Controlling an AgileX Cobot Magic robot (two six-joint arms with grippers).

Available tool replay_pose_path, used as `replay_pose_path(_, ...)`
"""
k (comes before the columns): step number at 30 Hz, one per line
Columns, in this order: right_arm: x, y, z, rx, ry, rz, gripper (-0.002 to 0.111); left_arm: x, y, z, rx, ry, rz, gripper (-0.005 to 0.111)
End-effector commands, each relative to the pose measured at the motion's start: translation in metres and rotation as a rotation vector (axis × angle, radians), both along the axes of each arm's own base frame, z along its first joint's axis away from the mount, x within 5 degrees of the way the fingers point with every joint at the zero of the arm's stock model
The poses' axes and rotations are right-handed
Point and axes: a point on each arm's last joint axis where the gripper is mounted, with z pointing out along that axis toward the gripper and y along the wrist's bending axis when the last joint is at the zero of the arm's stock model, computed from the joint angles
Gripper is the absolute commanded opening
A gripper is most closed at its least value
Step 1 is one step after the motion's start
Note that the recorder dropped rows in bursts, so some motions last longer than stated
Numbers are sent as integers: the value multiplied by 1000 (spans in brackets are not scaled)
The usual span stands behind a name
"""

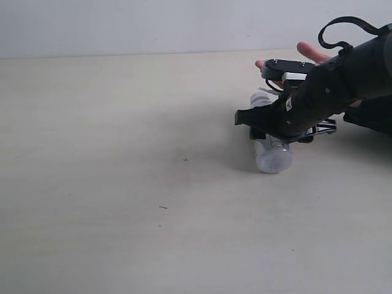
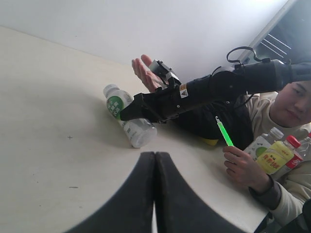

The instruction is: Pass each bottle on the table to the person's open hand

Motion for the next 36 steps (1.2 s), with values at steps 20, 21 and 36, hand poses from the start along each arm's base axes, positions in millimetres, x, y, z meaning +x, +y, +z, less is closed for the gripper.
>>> replay_pose_path(20,-70,-10,183,84,-331,59,0,0,0,1,-7,-10,-2,0)
replay_pose_path(21,-70,-18,188,63,-329,38,0,0,0,1,-7,-10,-2,0)
replay_pose_path(36,3,-38,105,-140,-203,39,0,0,0,1,-7,-10,-2,0)
